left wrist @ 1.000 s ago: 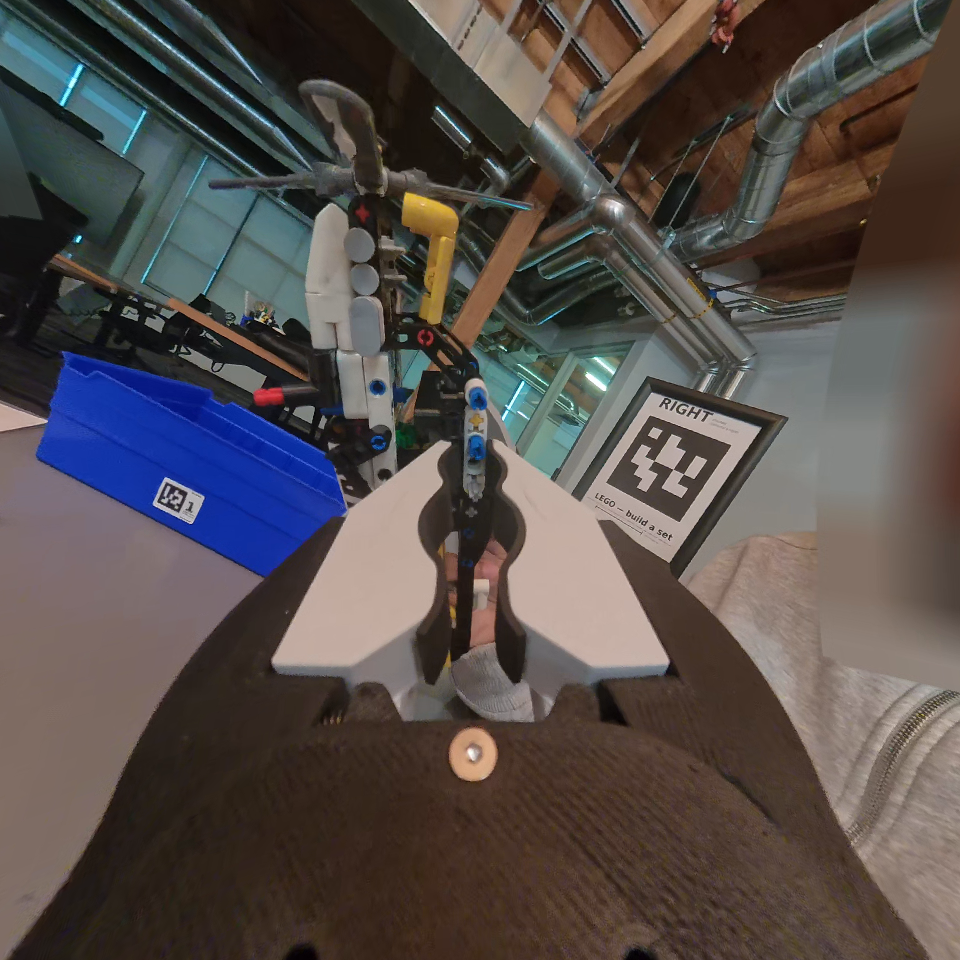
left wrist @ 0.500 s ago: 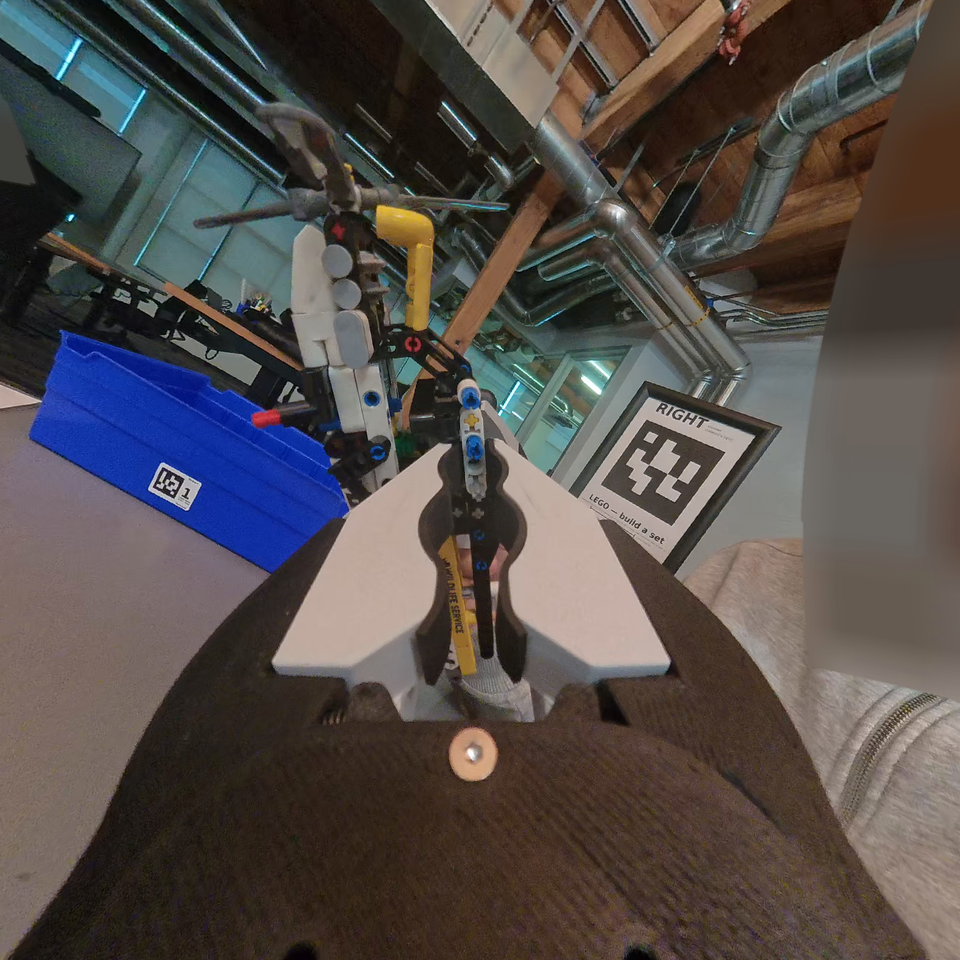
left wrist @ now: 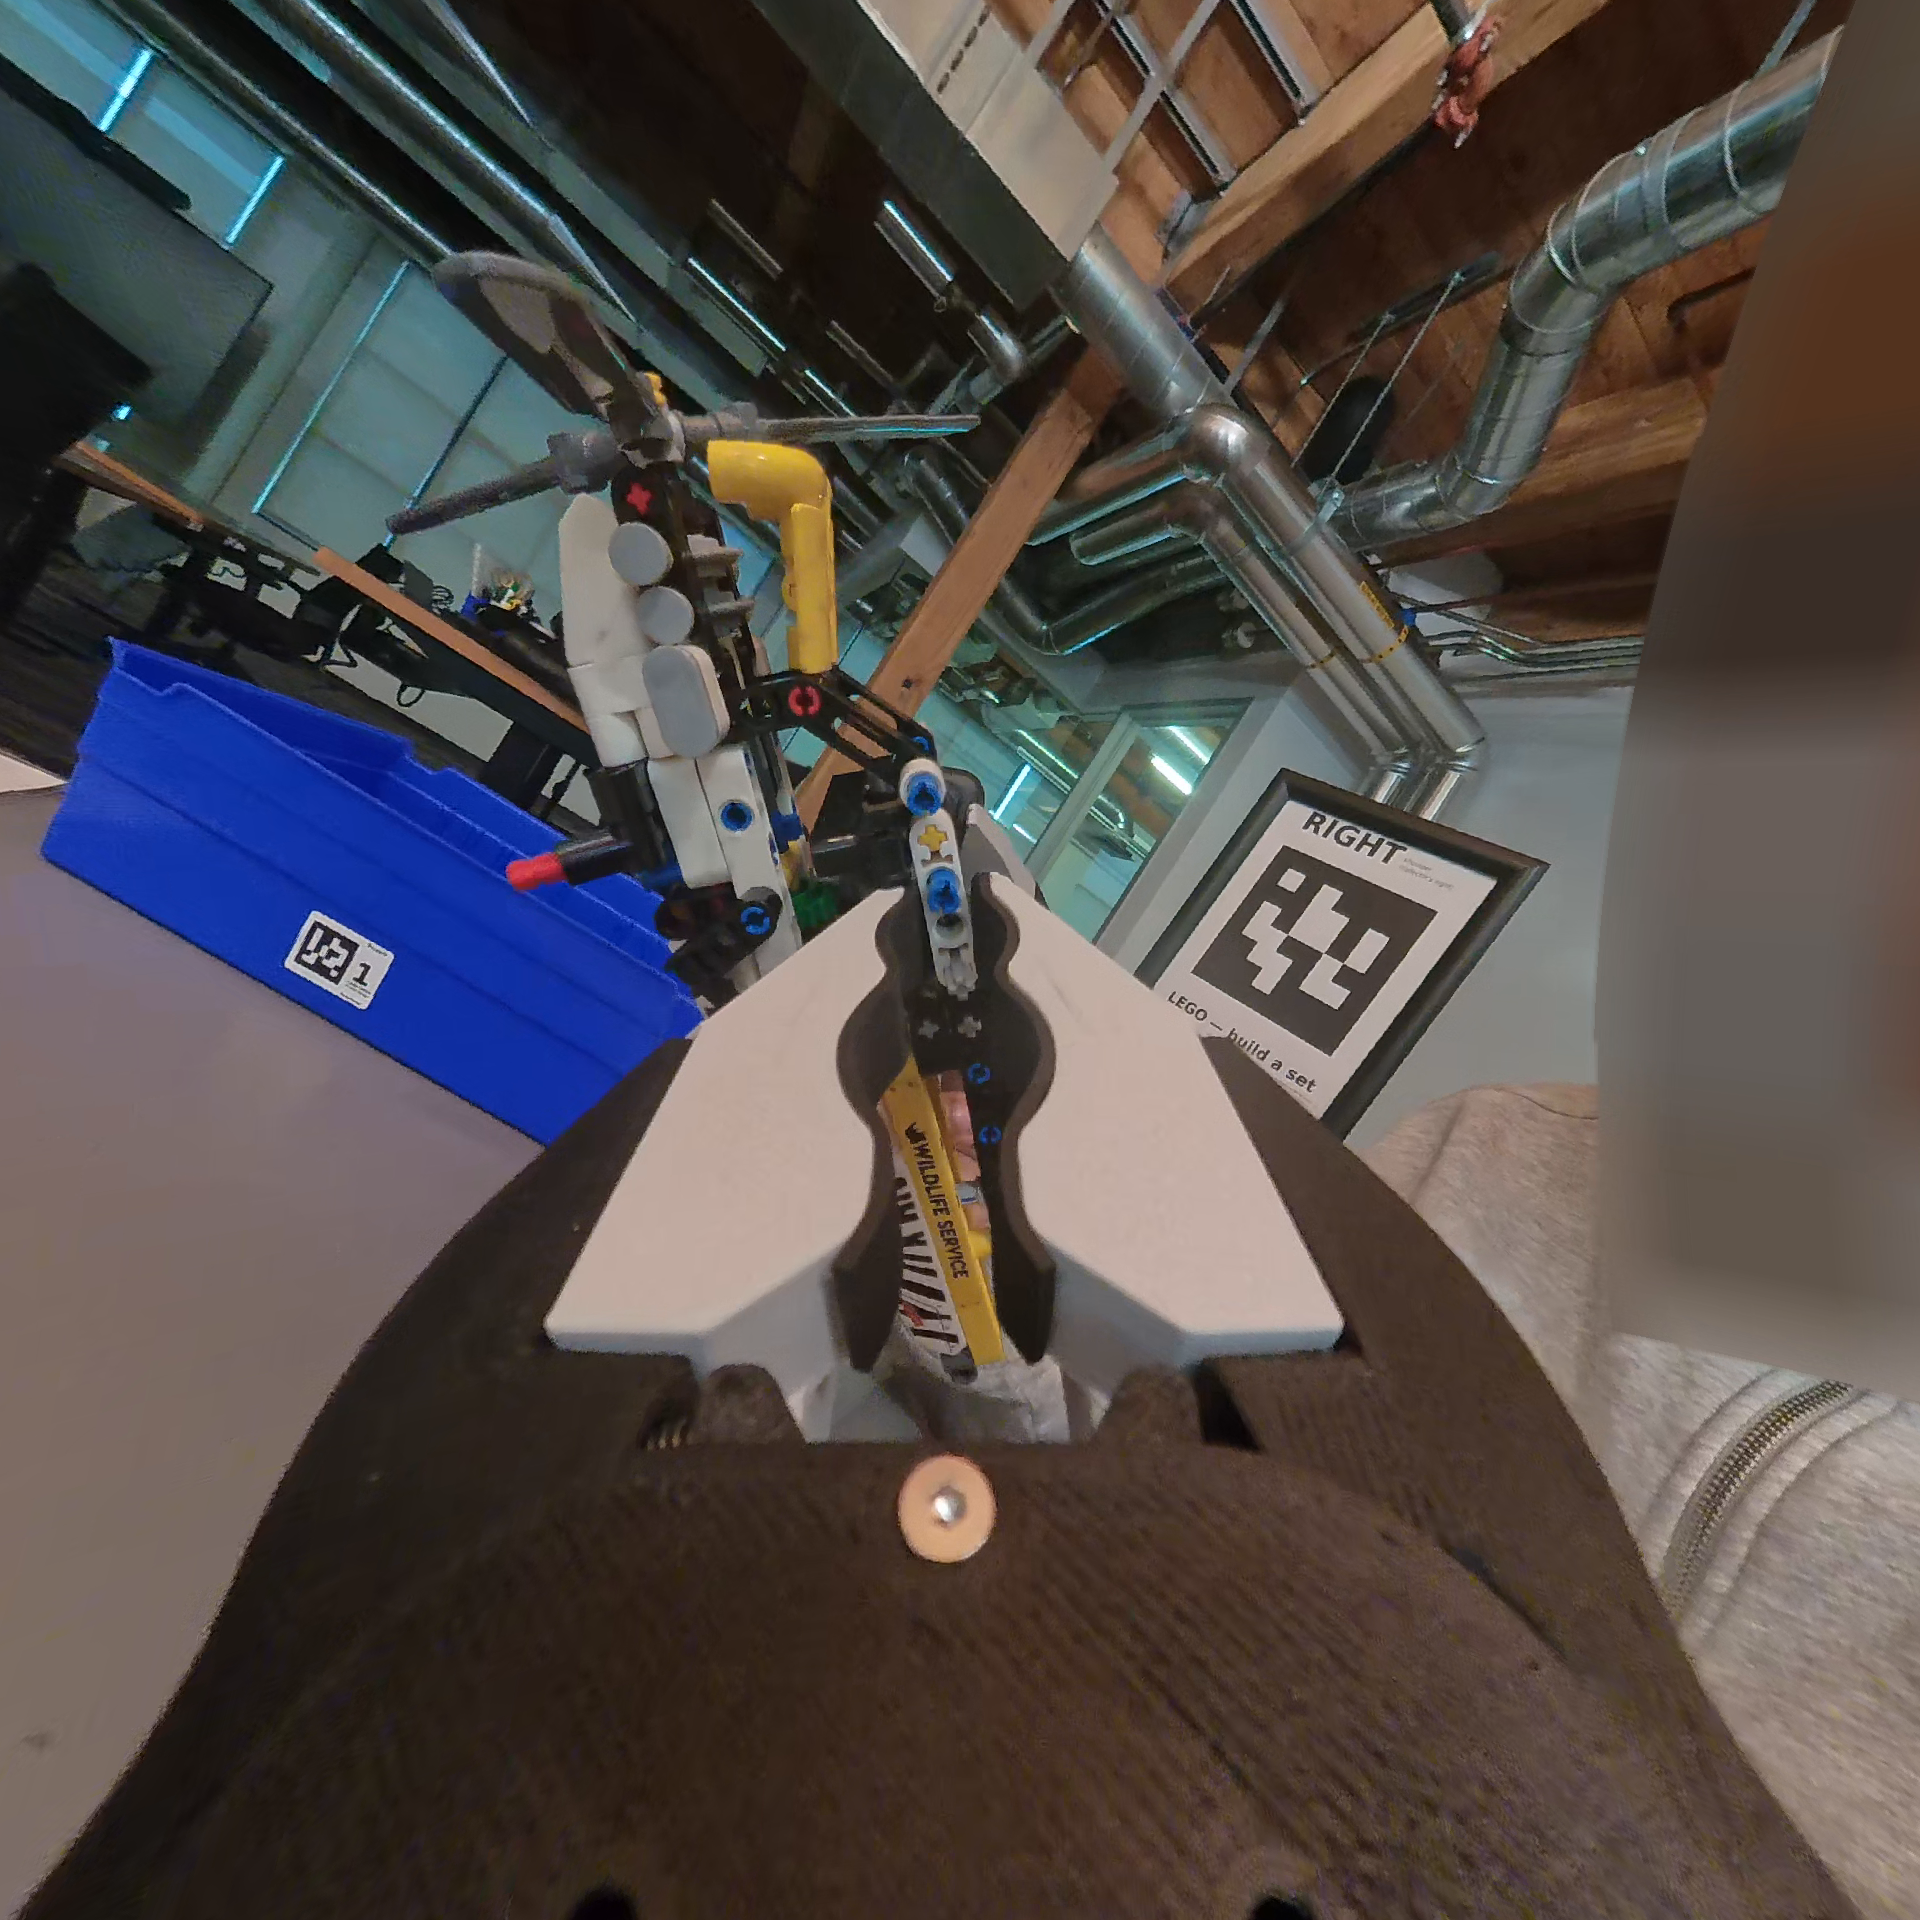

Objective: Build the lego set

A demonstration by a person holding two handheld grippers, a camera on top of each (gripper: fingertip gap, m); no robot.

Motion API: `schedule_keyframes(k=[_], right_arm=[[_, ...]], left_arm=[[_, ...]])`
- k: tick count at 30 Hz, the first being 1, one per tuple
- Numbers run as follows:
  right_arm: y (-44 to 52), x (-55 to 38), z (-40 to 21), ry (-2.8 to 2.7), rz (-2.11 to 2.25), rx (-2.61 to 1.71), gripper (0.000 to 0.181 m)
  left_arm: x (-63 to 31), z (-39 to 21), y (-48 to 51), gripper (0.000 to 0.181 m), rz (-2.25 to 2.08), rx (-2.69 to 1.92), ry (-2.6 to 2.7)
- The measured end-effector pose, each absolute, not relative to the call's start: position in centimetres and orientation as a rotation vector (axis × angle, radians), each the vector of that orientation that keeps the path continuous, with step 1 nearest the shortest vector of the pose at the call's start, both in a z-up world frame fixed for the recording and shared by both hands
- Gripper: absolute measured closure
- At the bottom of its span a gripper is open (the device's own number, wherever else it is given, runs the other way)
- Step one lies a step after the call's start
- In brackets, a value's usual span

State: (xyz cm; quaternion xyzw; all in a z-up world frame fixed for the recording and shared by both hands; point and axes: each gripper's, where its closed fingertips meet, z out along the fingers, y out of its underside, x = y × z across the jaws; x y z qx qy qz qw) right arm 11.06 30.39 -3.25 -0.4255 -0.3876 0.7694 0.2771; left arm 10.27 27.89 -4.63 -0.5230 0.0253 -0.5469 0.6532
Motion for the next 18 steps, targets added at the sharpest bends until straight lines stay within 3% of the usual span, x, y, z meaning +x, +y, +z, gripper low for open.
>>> schedule_keyframes(k=[18], right_arm=[[30.6, 11.6, -2.2, -0.993, 2.108, -1.123, 0.161]], left_arm=[[9.0, -4.9, 28.0, 0.175, -1.247, -1.154, -0.009]])
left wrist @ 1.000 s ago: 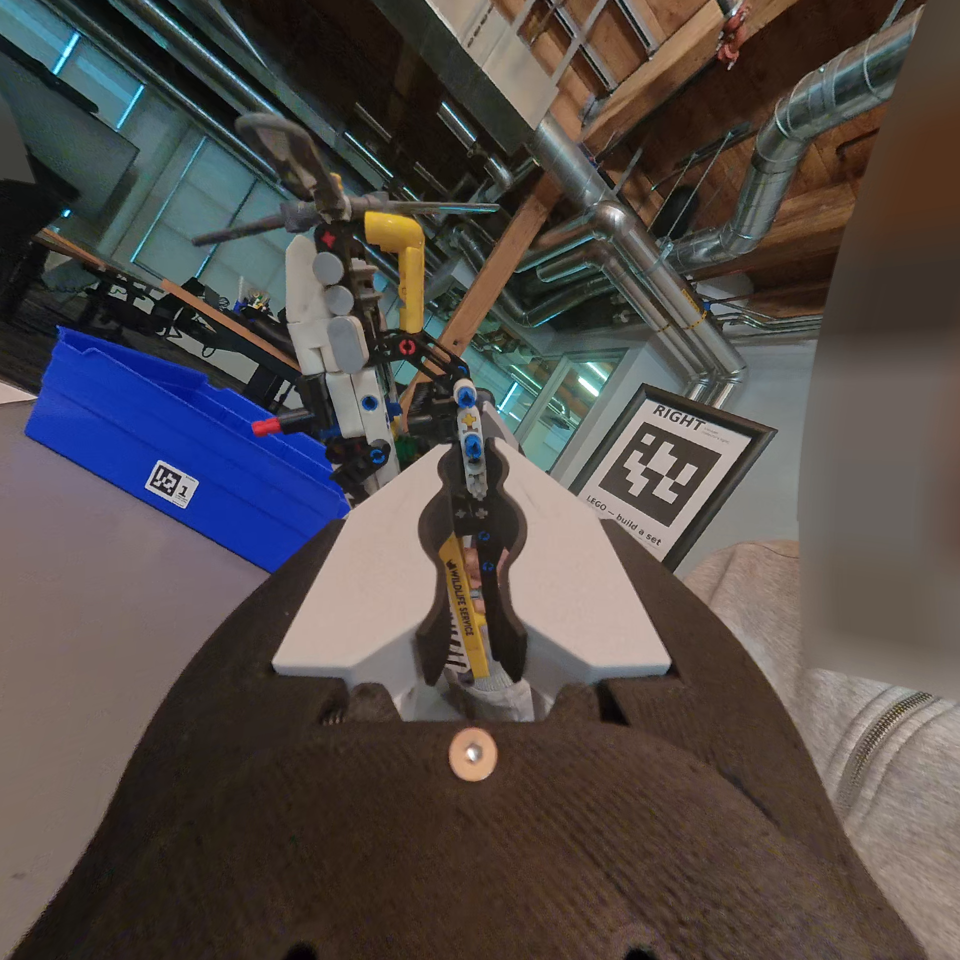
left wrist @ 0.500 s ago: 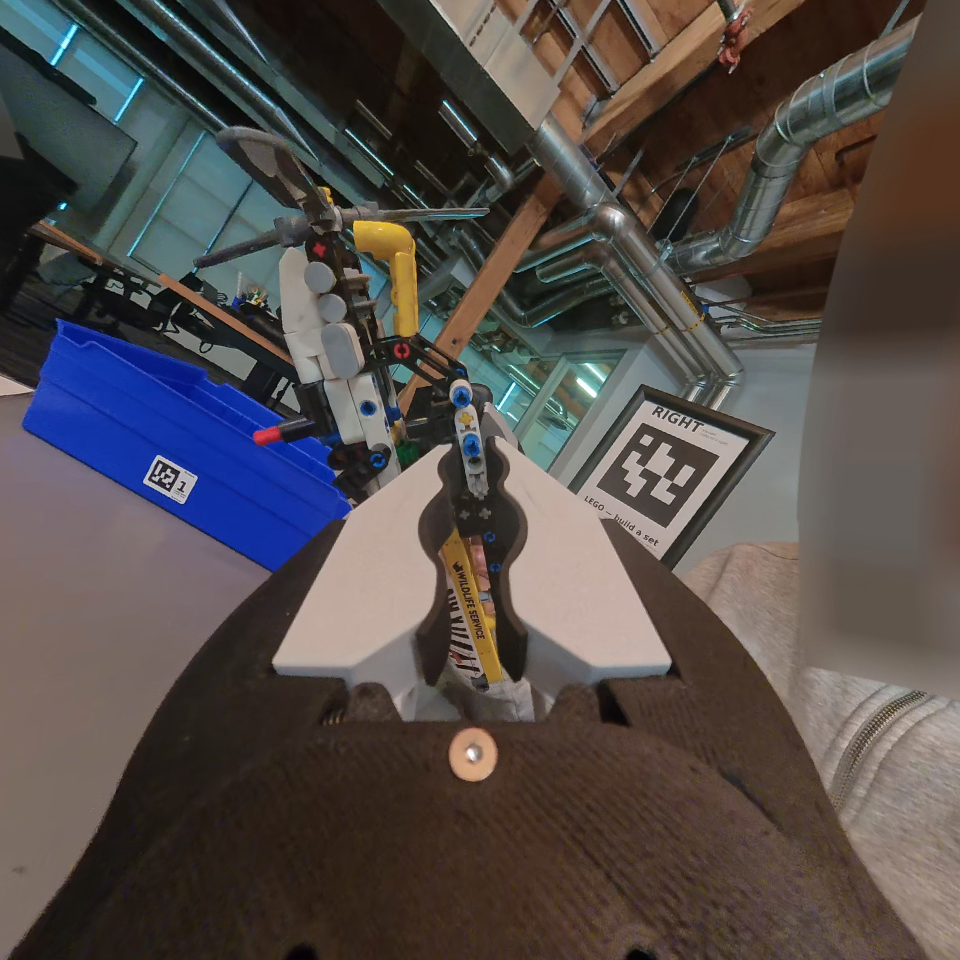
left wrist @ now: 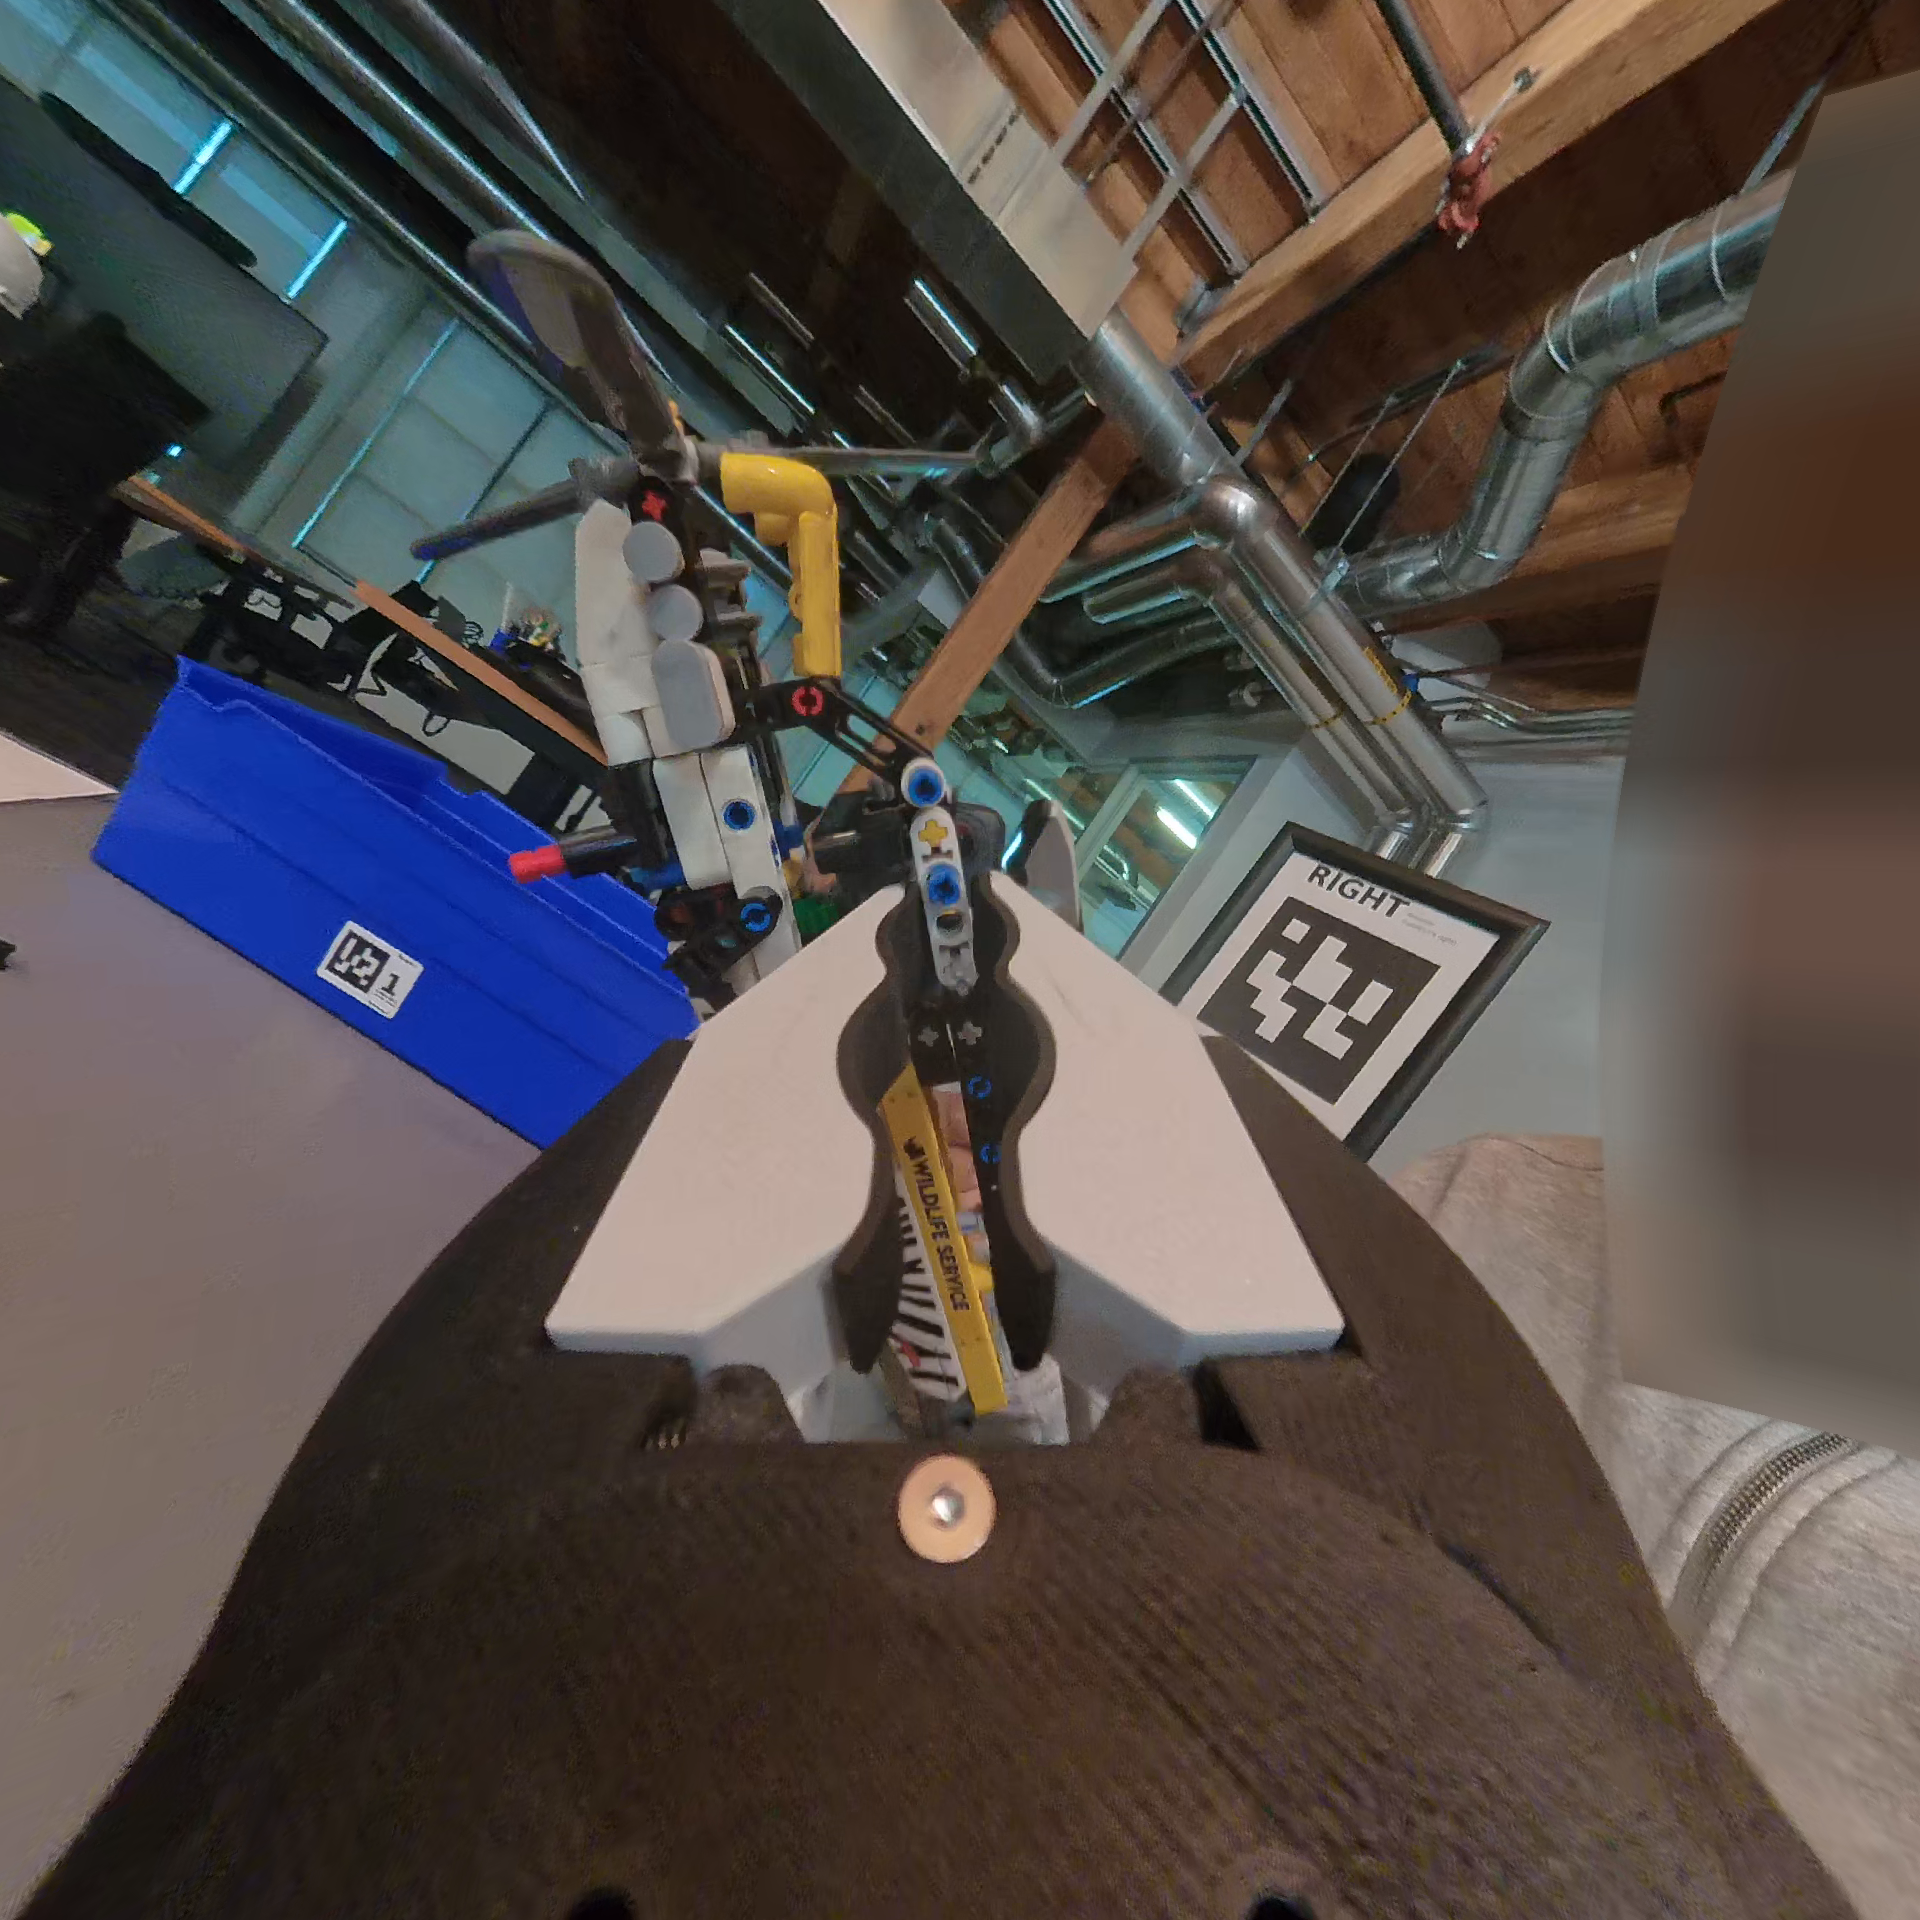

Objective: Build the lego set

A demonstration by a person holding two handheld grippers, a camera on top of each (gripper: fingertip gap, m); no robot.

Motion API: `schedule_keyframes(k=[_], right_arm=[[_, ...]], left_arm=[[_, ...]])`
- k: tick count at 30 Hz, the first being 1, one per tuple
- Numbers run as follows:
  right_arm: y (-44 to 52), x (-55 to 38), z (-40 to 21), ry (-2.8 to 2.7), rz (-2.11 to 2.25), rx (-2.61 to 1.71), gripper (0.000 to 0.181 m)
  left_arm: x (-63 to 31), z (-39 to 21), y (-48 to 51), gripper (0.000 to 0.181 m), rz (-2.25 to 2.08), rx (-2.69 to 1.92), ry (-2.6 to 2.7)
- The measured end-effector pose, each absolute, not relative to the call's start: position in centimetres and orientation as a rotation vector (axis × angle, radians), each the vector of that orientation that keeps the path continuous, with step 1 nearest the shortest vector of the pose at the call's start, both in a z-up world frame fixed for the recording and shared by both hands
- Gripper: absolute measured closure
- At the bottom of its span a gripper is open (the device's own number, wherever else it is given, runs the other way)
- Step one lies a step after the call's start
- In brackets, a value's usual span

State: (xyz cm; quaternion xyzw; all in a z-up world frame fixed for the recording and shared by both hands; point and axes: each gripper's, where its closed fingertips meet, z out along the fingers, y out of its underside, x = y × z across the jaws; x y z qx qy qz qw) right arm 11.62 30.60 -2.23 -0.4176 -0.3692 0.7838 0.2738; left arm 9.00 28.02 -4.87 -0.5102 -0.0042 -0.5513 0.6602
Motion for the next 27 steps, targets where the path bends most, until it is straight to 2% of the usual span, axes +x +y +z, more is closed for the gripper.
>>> schedule_keyframes(k=[11, 24, 27], right_arm=[[32.5, 12.9, -1.8, -0.951, 2.068, -1.127, 0.163], [30.0, 11.1, -5.4, -1.246, 1.924, -1.261, 0.16], [29.7, 11.0, -5.4, -1.253, 1.948, -1.252, 0.165]], left_arm=[[8.2, -5.0, 28.0, 0.175, -1.271, -1.118, -0.038], [7.9, -5.0, 27.9, 0.175, -1.273, -1.107, -0.041], [8.0, -4.9, 27.9, 0.175, -1.274, -1.106, -0.04]])
